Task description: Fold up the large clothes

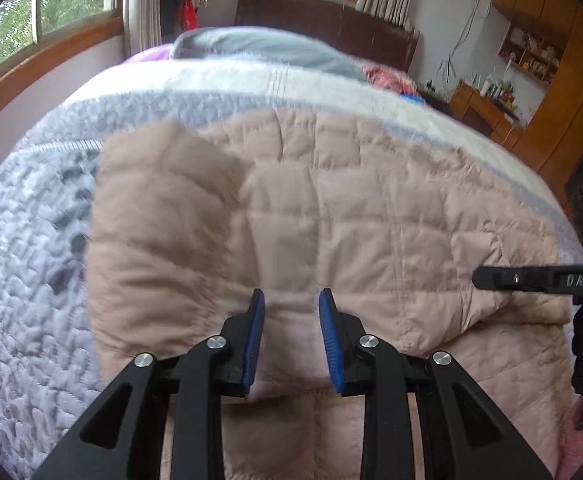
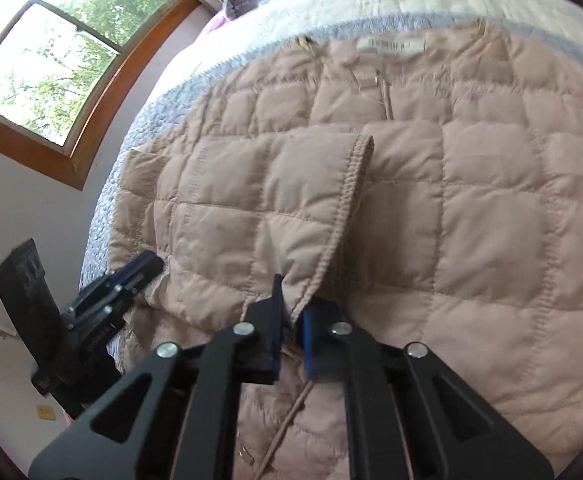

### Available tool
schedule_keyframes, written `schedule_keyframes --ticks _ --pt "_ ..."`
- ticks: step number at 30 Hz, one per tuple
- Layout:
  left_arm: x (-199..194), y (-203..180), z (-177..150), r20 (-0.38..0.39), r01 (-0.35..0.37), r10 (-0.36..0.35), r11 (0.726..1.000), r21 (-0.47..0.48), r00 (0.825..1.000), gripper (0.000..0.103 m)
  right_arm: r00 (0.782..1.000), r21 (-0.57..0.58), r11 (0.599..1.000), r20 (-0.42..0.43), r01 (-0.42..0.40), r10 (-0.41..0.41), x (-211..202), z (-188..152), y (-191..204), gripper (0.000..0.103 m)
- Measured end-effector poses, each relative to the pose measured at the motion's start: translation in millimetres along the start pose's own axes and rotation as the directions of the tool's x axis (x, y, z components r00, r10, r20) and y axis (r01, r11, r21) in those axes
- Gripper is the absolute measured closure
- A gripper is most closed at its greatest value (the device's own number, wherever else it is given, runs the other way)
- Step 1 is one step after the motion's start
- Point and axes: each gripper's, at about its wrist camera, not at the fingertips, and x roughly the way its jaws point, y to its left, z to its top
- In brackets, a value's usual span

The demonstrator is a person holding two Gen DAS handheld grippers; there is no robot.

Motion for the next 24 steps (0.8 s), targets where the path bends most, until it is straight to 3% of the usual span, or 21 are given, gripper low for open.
schedule_keyframes --ticks 5,8,12,17,24 --pt "-22 3 17 0.082 -0.031 0.032 0.999 -0.006 0.996 0.075 0.993 -0.014 1.0 0.118 0.027 -0.025 -63 -5 -8 0.099" --pt "-21 5 25 0.091 -0.029 0.03 1.0 -0.01 0.995 0.075 0.967 -0.011 0.988 0.211 0.151 -0.145 -108 -14 -21 0.099" --pt "-5 -6 32 0.077 -0.056 0.054 0.998 0.028 0.996 0.075 0.948 0.069 0.978 0.242 0.198 -0.209 -141 -27 -56 0.099" --pt "35 -16 30 -0.019 -0.046 0.047 0.998 0.038 0.999 0.075 0.954 0.173 0.969 0.21 0.178 -0.212 -138 -39 -108 0.099" --pt "55 -20 20 -0.036 -0.069 0.073 0.994 0.085 0.997 0.074 0.974 0.242 0.959 0.137 0.146 -0.183 -87 -51 -144 0.097"
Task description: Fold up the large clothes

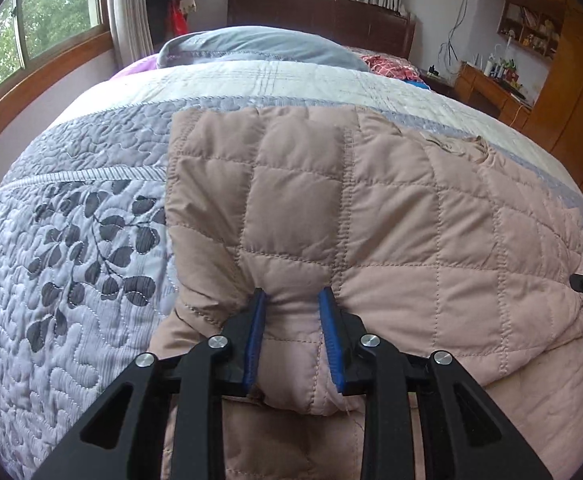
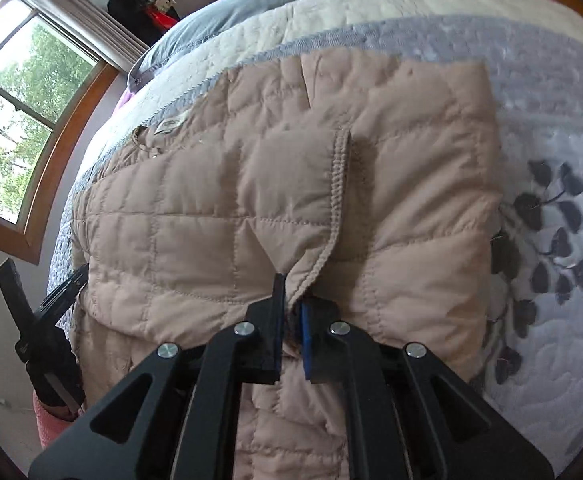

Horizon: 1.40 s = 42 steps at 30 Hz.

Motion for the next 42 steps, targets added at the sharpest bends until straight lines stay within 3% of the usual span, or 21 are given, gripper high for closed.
schedule_keyframes --ticks 3,6,8,10,13,18,24,30,34,38,42 --pt "-1 -2 1 -0.014 -0.004 0.004 1.0 -0.003 1.0 0.074 1.0 -0.002 1.0 0.005 0.005 -0.005 -3 -3 2 0.097" --pt "-11 3 8 -0.025 -0.01 0.009 0.999 -0.034 1.0 0.075 0.998 -0.012 0.998 0.032 0.057 -0.057 -24 -5 9 0.084" --pt "-31 0 12 0.025 0.011 -0.01 0.999 -0.032 1.0 0.075 0.988 -0.039 0.993 0.112 0.112 -0.107 -50 -10 20 0.079" --pt "-50 -16 13 0.068 0.021 -0.021 1.0 -0.003 0.997 0.075 0.982 -0.07 0.992 0.159 0.109 -0.097 -68 -14 35 0.079" --pt "-59 -48 11 0.067 0.054 -0.057 0.998 0.045 0.996 0.075 0.987 -0.134 0.988 0.155 0.071 -0.05 -73 -20 67 0.079" --pt "-44 -86 4 0.035 0.069 -0.073 0.993 0.097 0.997 0.075 0.996 -0.222 0.972 0.07 0.073 -0.059 -35 -29 107 0.079" --pt "5 -88 -2 -0.039 0.051 -0.047 0.992 0.112 0.998 0.074 0.993 -0.191 0.975 -0.005 0.115 -0.118 23 -30 96 0.082" --pt "-5 -93 6 -0.037 0.054 -0.05 0.992 0.115 0.998 0.074 0.994 -0.226 0.968 0.003 0.105 -0.107 13 -25 104 0.079" --pt "-15 -96 35 0.001 0.079 -0.079 0.993 0.093 0.997 0.074 0.995 -0.187 0.979 0.066 0.081 -0.07 -10 -4 106 0.079" --pt "6 -100 57 -0.028 0.046 -0.044 0.995 0.085 0.999 0.074 0.981 -0.155 0.972 0.098 0.179 -0.165 -4 24 102 0.079" --pt "39 -95 67 -0.105 0.065 -0.059 0.996 0.064 0.993 0.074 0.987 -0.105 0.981 0.013 0.163 -0.162 28 38 79 0.081"
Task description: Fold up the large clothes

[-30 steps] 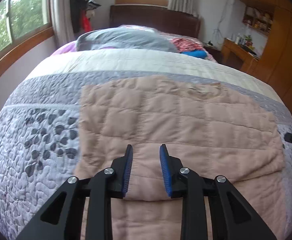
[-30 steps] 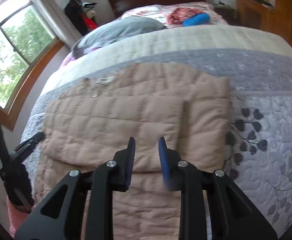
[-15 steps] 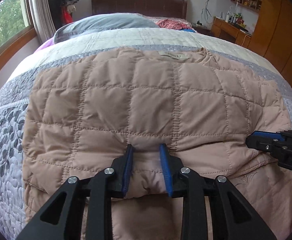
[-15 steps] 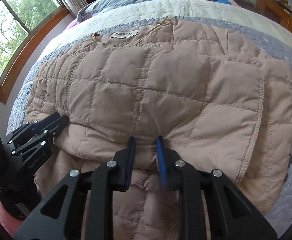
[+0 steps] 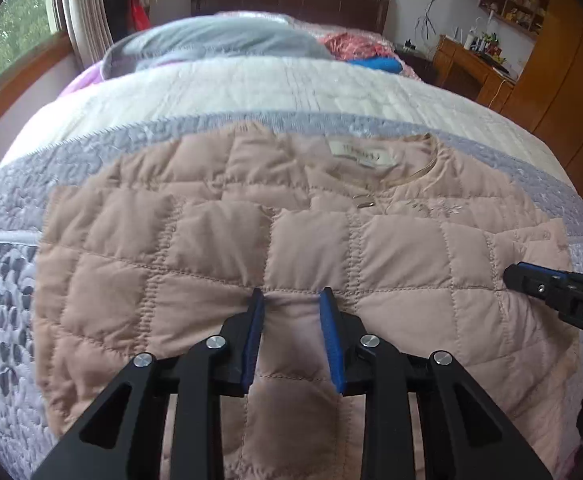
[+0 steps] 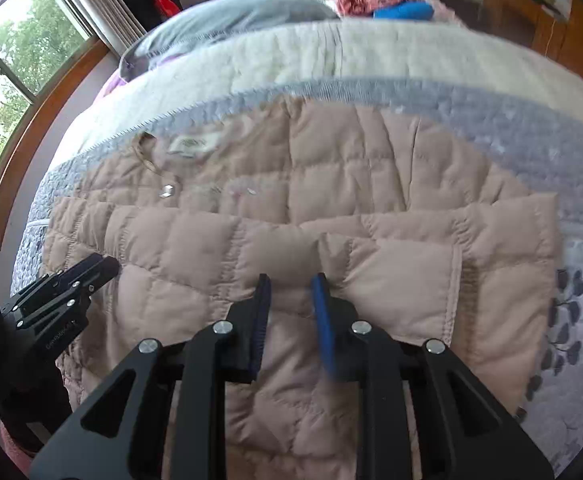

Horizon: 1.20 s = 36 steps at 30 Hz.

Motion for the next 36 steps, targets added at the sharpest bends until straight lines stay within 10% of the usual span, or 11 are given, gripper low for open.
schedule_keyframes --ticks 6,14,27,36 --pt "7 -6 -5 0.036 -0.047 0.046 0.998 0.035 0.998 0.074 0.999 0.009 0.999 -0.014 -0.046 0.046 17 -3 -9 0.081" --pt "-75 22 -44 0.107 -0.018 0.013 0.999 0.051 0.994 0.063 0.979 -0.056 0.982 0.084 -0.182 0.186 -71 -56 -27 0.063" --pt "-198 144 -252 0.082 -0.063 0.066 0.997 -0.046 0.994 0.043 0.964 -0.12 0.97 0.137 -0.212 0.228 -169 -279 -75 0.039" --pt "-203 161 -339 0.053 0.032 -0.024 0.988 -0.153 0.998 0.04 0.971 -0.057 0.973 0.082 -0.222 0.226 -158 -353 -88 0.034"
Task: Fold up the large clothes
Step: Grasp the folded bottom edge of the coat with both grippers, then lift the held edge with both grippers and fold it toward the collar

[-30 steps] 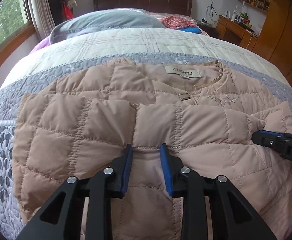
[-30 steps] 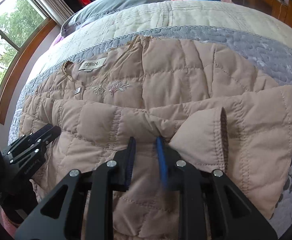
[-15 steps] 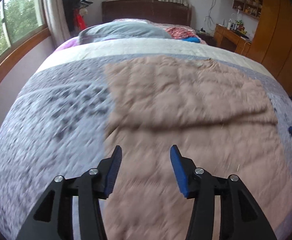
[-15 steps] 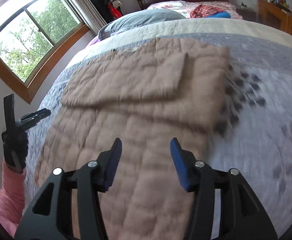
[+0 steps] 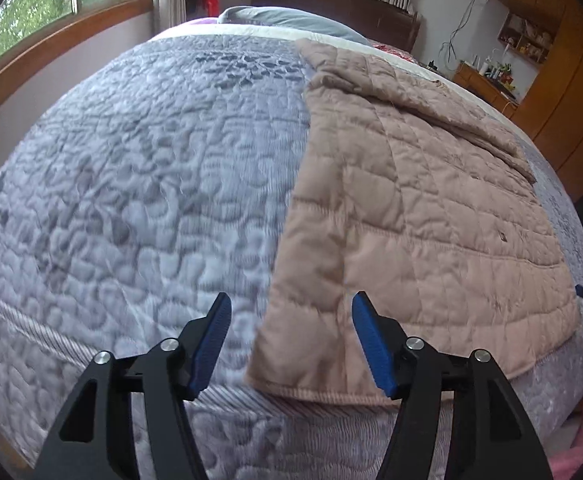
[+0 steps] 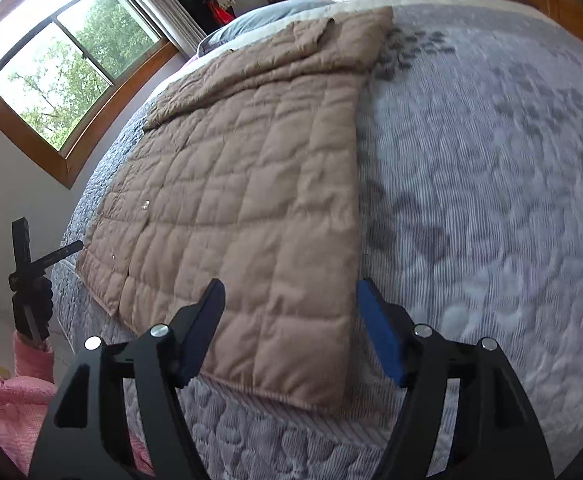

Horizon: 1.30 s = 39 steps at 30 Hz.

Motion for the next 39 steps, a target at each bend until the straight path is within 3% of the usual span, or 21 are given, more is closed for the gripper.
schedule_keyframes --ticks 3,8,10,11,12,13,14,15,22,30,36,39 --pt "8 -1 -9 -0.017 0.049 -0.05 0.998 -0.025 0.999 0.04 1.0 0.024 1.0 -0.009 -0.003 0.003 1 -18 -6 0.034" --pt "15 -10 -14 -0.008 0.037 -0.037 0.999 -0.017 0.999 0.041 1.0 0.024 1.0 -0.008 0.012 -0.011 9 -29 -6 0.039" --pt "15 -11 -15 -0.006 0.045 -0.045 0.999 -0.022 0.999 0.042 1.0 0.004 1.0 -0.002 0.026 -0.026 10 -31 -2 0.052" --pt "14 -12 -16 -0.004 0.05 -0.05 0.999 -0.021 0.999 0.053 1.0 -0.003 1.0 -0.002 0.03 -0.03 11 -31 0 0.058" --pt "14 -12 -16 -0.005 0.057 -0.057 0.998 -0.023 0.998 0.067 1.0 -0.011 1.0 -0.004 0.021 -0.021 13 -32 2 0.071" --pt "15 -11 -17 -0.005 0.072 -0.072 0.997 -0.035 0.997 0.073 1.0 -0.013 1.0 -0.008 0.018 -0.018 15 -31 3 0.082" --pt "15 -10 -18 -0.003 0.085 -0.085 0.995 -0.042 0.996 0.083 1.0 -0.01 1.0 -0.016 0.004 -0.004 17 -31 2 0.086" --pt "15 -9 -18 -0.001 0.104 -0.104 0.993 -0.054 0.995 0.087 1.0 -0.001 1.0 -0.018 -0.016 0.016 18 -30 2 0.089" --pt "-9 -14 -25 0.052 0.117 -0.115 0.992 -0.042 0.992 0.091 1.0 -0.017 1.0 0.021 -0.015 0.015 -4 -30 6 0.092" --pt "-37 -14 -57 0.034 0.104 -0.103 0.994 -0.016 0.994 0.091 1.0 -0.06 0.998 0.02 0.004 -0.003 -24 -53 11 0.092" --pt "-11 -13 -75 -0.013 0.062 -0.062 0.998 -0.006 0.998 0.09 0.999 -0.031 0.999 -0.028 0.038 -0.038 -1 -66 -2 0.092" --pt "-10 -16 -74 -0.014 0.051 -0.051 0.999 0.009 0.999 0.09 1.0 0.001 1.0 -0.013 0.007 -0.007 1 -63 -9 0.092"
